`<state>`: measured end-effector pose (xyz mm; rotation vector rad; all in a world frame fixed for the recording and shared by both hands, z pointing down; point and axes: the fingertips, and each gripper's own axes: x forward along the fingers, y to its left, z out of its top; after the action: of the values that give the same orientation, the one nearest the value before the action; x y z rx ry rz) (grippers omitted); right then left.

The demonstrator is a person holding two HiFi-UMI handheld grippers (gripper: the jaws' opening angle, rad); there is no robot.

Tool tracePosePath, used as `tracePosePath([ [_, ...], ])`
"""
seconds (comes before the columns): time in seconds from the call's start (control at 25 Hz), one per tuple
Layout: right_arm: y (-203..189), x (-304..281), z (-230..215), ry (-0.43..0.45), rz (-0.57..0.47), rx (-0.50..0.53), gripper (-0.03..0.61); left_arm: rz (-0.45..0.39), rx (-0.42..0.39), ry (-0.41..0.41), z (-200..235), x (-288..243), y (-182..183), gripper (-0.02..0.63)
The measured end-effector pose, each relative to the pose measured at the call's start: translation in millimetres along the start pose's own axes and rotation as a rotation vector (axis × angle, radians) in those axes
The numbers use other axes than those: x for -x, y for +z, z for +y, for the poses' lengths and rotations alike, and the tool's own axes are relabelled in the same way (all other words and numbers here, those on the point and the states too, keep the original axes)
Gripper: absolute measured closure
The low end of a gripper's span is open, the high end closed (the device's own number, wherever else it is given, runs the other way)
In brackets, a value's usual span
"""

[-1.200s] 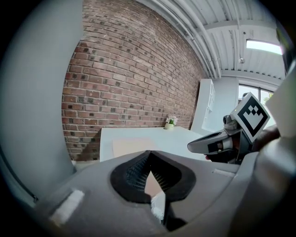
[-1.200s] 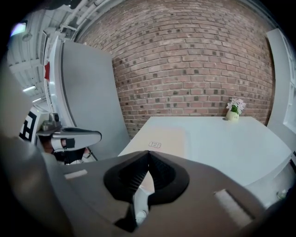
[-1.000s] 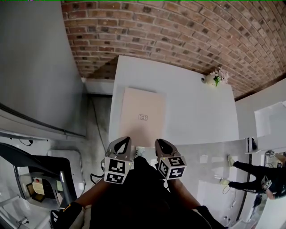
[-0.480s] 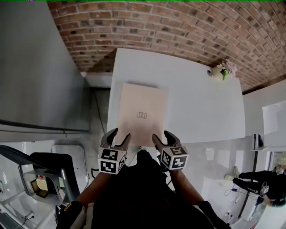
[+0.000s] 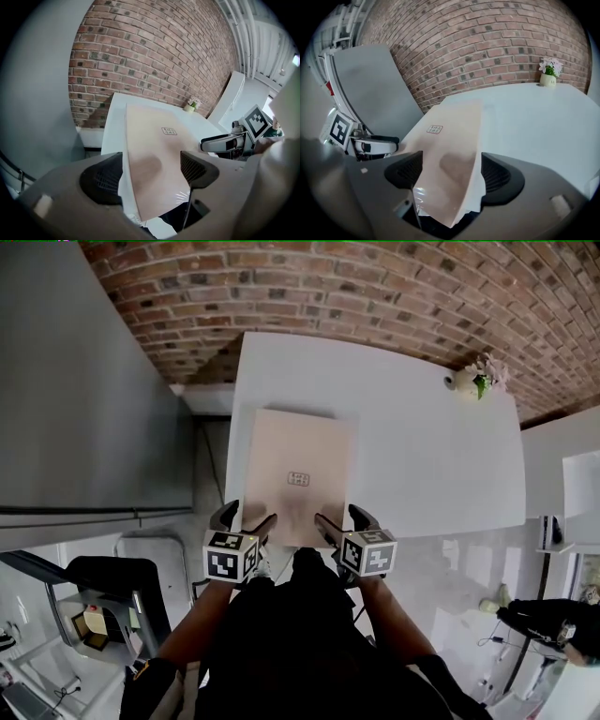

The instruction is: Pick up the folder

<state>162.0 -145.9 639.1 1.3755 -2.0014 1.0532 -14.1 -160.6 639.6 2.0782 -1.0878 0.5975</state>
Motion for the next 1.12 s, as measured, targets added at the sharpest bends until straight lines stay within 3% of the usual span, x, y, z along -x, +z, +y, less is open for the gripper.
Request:
tracePosePath([
  [0.6,-8,-24,0,0.062,0.056,-0.061,0.169,0.105,0.058,-0.104,5,-34,-11,0.181],
  [1.12,-16,-21,9,-0.027,0.091,0.005,0.153,0.105,0.010,-0.100,-5,-29,-9,0.183],
])
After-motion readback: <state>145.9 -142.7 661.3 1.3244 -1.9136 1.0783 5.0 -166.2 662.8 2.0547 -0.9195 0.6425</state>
